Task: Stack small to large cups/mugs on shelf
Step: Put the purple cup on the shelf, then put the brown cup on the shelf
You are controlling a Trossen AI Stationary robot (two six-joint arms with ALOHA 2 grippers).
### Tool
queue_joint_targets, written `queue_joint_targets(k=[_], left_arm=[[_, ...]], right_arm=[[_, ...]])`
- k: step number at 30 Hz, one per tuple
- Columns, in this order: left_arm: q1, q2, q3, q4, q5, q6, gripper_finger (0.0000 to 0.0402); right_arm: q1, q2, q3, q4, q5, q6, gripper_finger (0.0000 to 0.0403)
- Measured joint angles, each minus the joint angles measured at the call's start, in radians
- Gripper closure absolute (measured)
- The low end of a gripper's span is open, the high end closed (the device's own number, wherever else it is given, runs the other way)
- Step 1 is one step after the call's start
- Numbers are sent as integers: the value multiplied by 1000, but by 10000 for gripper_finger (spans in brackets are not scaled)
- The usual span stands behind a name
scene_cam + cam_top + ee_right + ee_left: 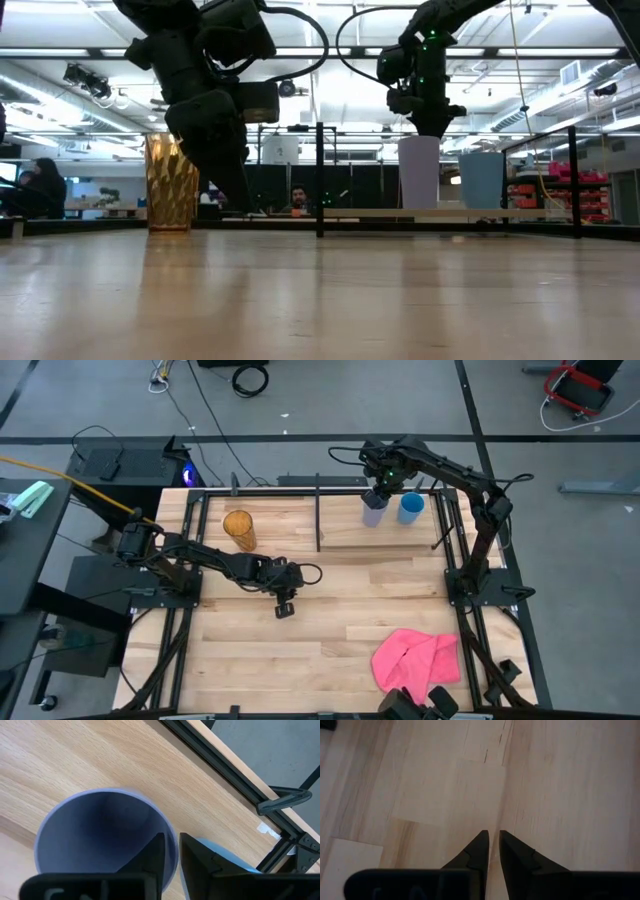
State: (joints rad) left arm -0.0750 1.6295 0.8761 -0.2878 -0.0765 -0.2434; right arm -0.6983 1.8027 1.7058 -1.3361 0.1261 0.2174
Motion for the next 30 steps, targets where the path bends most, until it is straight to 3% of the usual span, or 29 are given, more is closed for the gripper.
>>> queue_joint_targets(k=[15,30], left_arm=[[0,0,0,0,0,0,350],[0,0,0,0,0,-4,349]], right_arm=[[0,-31,2,-5,5,12,319],[33,-228,2,-9,4,95,318]])
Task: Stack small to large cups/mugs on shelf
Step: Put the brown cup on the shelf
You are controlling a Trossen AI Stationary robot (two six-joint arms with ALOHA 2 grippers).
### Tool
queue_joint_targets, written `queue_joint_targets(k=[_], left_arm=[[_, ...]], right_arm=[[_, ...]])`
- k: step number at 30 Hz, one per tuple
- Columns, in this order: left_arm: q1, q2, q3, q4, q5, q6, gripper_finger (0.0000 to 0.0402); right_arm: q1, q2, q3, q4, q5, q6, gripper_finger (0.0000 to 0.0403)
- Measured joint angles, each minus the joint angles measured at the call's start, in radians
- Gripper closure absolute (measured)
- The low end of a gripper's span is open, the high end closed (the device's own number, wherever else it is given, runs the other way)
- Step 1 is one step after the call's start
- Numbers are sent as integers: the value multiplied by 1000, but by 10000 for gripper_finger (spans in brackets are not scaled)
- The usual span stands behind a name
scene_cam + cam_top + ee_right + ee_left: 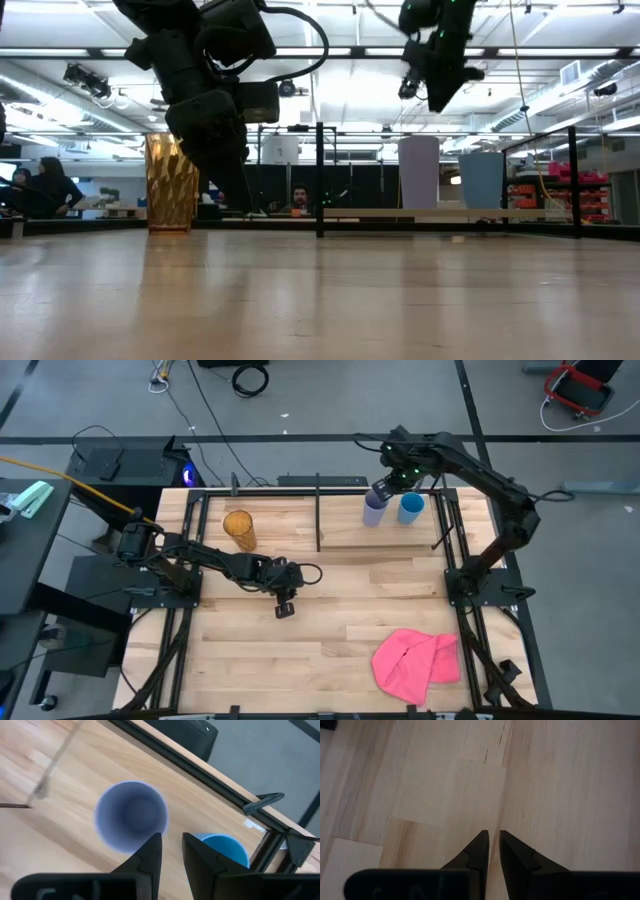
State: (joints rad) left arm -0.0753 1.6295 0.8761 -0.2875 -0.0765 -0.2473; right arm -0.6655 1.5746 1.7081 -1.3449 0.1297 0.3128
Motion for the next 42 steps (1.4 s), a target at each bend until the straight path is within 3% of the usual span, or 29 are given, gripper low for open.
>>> queue_joint_targets(k=[5,10,19,26,31,35,42], left_arm=[[0,0,0,0,0,-3,349],[0,0,0,9,-2,-2,349],[0,0,0,55,-2,-2,349],[0,0,0,55,-33,0,349],[0,0,1,51,-89,1,349],[0,-2,45,0,-93,11,349],[23,-17,242,-317,-154,50,349]], right_arm=[[112,-81,0,-3,0,34,318],[308,-139,0,-1,14,77,318],[720,-142,0,25,232,182,319],[948,-76,-18,39,387,267,319],[1057,-48,-146,49,486,389,319],[1105,-50,-311,111,495,511,319],[1142,-62,-597,356,496,670,319]])
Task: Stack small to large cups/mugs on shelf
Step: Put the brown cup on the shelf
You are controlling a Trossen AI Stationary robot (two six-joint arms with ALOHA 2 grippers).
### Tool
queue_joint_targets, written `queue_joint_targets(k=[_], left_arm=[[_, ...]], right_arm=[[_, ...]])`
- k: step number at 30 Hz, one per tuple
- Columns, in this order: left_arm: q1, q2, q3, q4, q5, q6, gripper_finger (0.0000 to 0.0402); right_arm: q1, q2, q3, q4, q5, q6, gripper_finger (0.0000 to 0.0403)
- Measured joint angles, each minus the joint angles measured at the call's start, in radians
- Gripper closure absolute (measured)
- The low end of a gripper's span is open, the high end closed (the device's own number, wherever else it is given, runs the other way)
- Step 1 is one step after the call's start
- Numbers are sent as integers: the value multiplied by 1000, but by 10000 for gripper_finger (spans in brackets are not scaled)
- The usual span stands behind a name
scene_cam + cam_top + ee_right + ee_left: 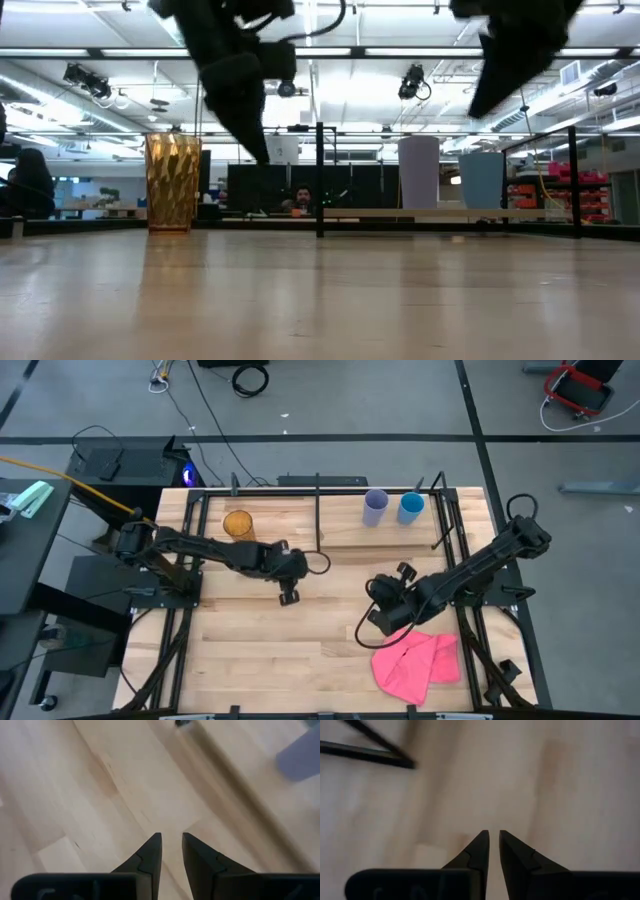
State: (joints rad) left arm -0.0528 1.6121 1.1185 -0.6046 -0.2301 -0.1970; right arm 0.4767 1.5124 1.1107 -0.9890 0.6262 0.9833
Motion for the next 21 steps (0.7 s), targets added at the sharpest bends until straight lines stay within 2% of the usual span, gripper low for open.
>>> queue_joint_targets(k=[7,10,19,21], left_arm=[[67,0,256,-476,-216,-9,349],[129,-16,329,-603,-259,-51,349],[410,-191,308,-669,-258,-19,351],[493,-228,303,-675,-216,-19,354]], right_arm=[[6,0,-199,212,-2,12,319],[-2,0,-228,227,-2,11,319],[-2,0,-228,234,-2,9,319],[-3,0,-228,238,-2,9,319]])
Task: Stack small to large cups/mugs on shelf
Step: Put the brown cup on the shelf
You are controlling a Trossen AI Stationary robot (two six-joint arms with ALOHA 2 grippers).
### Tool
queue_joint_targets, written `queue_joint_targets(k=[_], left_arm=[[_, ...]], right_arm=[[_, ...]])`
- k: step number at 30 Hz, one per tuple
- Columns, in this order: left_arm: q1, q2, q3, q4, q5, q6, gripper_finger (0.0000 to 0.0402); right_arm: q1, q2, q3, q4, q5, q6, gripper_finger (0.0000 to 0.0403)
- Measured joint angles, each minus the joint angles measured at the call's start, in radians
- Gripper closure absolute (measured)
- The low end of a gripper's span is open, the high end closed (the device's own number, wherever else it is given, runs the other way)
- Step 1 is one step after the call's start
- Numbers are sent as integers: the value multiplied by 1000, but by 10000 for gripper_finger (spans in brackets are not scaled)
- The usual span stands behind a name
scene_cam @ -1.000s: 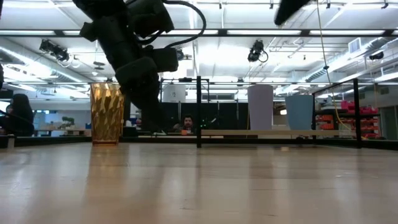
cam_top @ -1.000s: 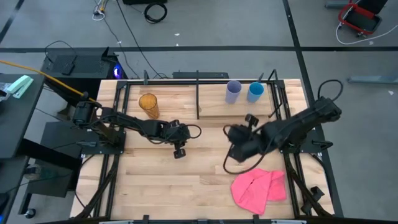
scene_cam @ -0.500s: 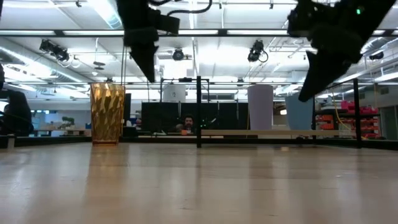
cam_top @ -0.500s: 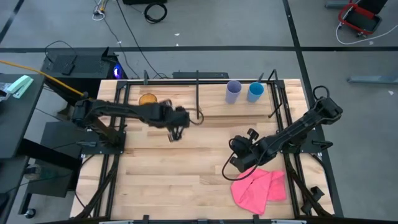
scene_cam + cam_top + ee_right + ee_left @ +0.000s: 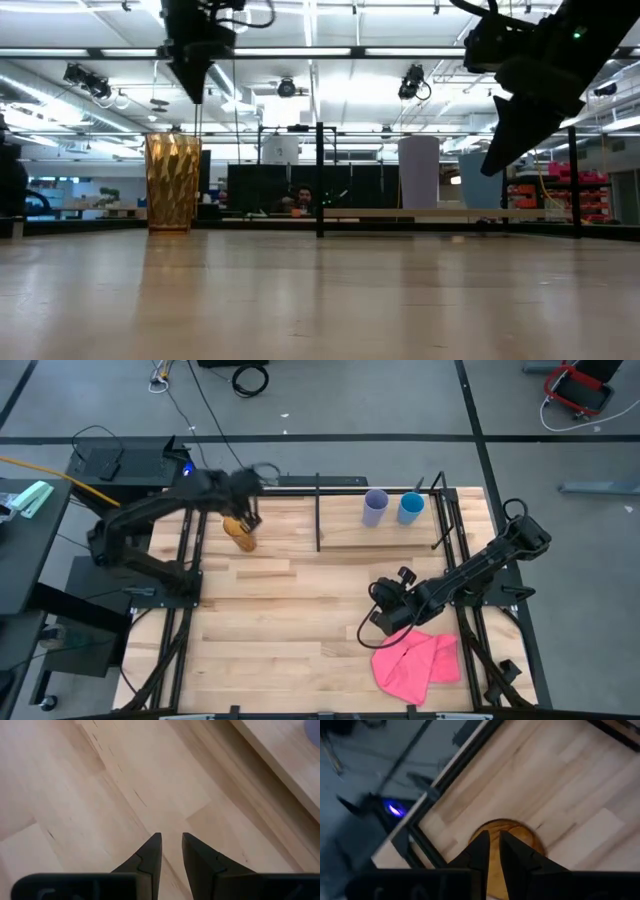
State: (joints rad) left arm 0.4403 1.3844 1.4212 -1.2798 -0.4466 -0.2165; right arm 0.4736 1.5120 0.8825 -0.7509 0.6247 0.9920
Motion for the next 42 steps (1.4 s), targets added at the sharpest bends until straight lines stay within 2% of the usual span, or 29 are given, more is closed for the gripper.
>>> queue_joint_targets(k=[4,7,13,20,26,34,42], left_arm=[[188,-40,-4,-23,212,4,361],[292,-38,-4,-26,311,52,362],[383,-7,-4,-26,342,144,348],[403,49,-16,-27,393,183,320],[427,81,-90,-31,394,203,304],[466,84,-184,13,394,229,307],[478,83,-193,68,399,248,311]], right_arm=[[0,0,0,9,0,-6,319],[0,0,0,16,0,-7,319],[0,0,0,25,0,-7,319],[0,0,0,25,0,-7,319],[0,0,0,25,0,-10,319],[0,0,0,25,0,-24,319],[0,0,0,26,1,-25,319]])
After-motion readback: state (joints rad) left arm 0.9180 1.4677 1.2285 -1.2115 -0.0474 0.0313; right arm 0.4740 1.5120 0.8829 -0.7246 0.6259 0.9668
